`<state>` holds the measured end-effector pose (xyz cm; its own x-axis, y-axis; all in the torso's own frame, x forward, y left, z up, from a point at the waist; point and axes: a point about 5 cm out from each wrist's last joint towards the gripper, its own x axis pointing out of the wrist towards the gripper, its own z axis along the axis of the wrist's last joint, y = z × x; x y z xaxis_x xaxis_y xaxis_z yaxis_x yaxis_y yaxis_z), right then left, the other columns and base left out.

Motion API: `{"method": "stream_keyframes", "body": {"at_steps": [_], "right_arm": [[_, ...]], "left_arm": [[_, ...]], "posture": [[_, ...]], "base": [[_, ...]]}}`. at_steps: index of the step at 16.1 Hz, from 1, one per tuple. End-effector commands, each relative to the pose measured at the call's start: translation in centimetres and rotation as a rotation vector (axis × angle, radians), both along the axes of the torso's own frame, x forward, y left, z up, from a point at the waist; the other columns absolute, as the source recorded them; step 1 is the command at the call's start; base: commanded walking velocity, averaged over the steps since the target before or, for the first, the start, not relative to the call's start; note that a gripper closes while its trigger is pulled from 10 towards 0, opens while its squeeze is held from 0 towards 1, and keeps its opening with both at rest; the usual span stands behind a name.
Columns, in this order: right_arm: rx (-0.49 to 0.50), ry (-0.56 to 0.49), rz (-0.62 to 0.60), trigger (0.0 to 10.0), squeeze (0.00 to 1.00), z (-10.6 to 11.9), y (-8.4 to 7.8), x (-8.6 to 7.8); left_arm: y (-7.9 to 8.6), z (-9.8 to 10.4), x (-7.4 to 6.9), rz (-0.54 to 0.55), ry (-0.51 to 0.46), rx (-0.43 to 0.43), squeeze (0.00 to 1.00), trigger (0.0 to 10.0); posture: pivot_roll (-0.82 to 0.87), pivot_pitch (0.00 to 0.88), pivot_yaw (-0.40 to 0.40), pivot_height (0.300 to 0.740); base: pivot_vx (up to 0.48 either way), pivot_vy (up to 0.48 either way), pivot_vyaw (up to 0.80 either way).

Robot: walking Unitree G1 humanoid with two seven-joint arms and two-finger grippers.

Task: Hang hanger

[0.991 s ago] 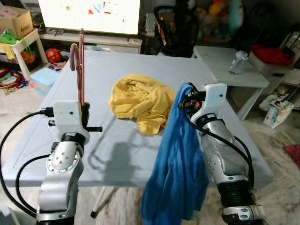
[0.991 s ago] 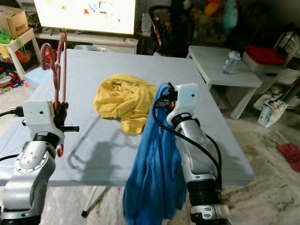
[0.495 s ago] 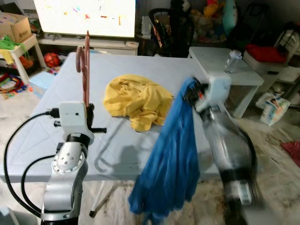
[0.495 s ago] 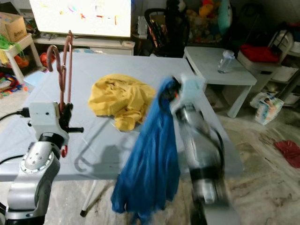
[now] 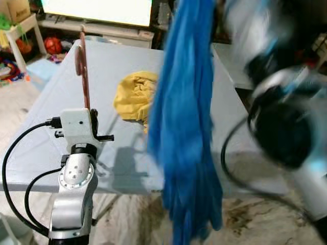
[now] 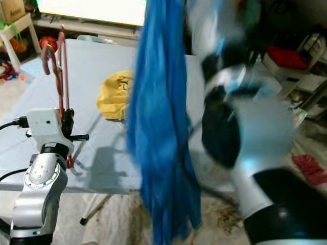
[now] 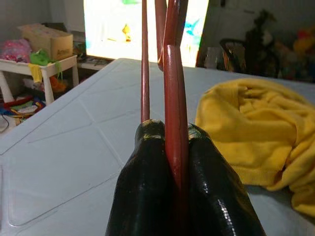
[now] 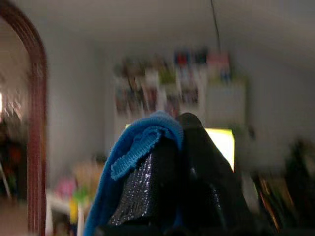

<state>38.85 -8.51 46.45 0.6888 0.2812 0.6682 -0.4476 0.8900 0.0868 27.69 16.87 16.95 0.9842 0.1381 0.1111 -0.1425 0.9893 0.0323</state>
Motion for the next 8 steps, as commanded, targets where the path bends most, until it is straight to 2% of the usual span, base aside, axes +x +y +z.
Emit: {"method": "stream_keyframes", "body": {"at_steps": [1,2,3,4,6,7,8], "right_arm": [[0.025,-0.049,-0.022,10.0,0.00,1.0,-1.2,-0.4],[0.023,-0.052,-0.020,10.0,0.00,0.8,-1.4,-0.3],[-0.072,0.015,-0.032,10.0,0.00,-2.6,-1.1,1.0],[-0.134,0.043,-0.049,10.0,0.00,-4.2,-1.0,1.5],[-0.286,0.193,-0.056,10.0,0.00,-10.8,-1.6,2.9],[-0.401,0.275,-0.051,10.0,0.00,-14.1,-1.9,3.3],[-0.498,0.347,-0.028,10.0,0.82,-17.0,-2.3,3.3]], "left_arm": [[-0.4,-0.4,-0.3,-0.004,0.013,0.002,0.00,10.0],[-0.4,-0.4,-0.3,0.000,0.006,0.003,0.00,10.0],[-0.3,-0.4,-0.3,0.009,0.000,0.002,0.00,10.0],[-0.3,-0.5,-0.3,0.010,-0.002,0.003,0.00,10.0],[-0.6,-0.3,-0.3,-0.004,-0.013,0.002,0.00,10.0],[-0.7,-0.3,-0.3,-0.014,-0.013,0.002,0.00,10.0],[-0.8,-0.5,-0.4,-0.026,-0.006,-0.003,0.00,10.0]], "posture": [[0.19,0.000,-0.205,0.740],[0.18,0.000,-0.208,0.740],[0.18,0.000,-0.208,0.740],[0.18,0.000,-0.208,0.740],[0.18,0.000,-0.206,0.740],[0.17,0.000,-0.198,0.740],[0.16,0.000,-0.188,0.740]], "base": [[0.000,0.000,0.00],[0.000,0.000,0.00],[0.000,0.000,0.00],[0.000,0.000,0.00],[0.000,0.000,0.00],[0.000,0.000,0.00],[0.000,0.000,0.00]]}}
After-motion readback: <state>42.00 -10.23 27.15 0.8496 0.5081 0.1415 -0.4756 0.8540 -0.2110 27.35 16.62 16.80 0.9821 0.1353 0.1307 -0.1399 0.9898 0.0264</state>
